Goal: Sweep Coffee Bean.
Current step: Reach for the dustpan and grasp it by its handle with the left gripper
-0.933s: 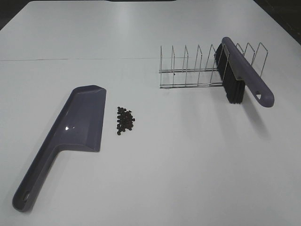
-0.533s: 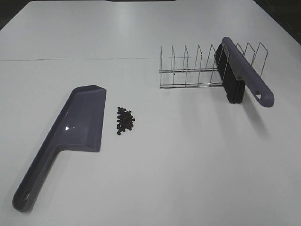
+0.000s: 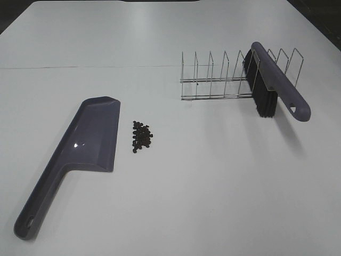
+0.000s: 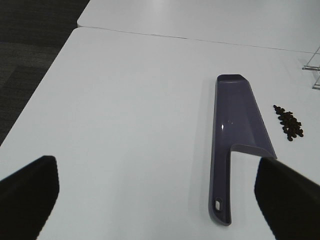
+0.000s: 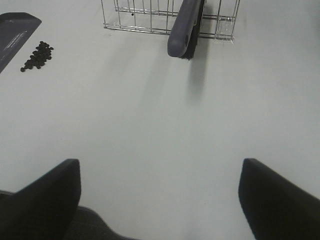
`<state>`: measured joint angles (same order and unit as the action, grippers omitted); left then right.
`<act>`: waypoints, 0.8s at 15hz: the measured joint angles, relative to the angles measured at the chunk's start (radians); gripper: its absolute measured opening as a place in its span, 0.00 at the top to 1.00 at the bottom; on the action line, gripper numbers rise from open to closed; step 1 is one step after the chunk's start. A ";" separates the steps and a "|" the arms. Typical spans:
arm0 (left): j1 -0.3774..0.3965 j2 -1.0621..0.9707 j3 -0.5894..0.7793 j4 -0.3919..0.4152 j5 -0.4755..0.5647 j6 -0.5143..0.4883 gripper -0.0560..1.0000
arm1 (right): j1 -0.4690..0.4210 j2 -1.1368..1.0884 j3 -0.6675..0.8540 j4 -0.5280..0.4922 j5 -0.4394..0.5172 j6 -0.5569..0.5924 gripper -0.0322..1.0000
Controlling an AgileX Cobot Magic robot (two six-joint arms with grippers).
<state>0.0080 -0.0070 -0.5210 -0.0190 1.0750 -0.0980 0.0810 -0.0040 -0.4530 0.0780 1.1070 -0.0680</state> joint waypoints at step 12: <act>0.000 0.069 0.000 0.000 0.000 0.000 0.02 | 0.000 0.000 0.000 0.000 0.000 0.000 0.24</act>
<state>0.0080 0.0620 -0.5210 -0.0190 1.0750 -0.0980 0.0810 -0.0040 -0.4530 0.0780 1.1070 -0.0680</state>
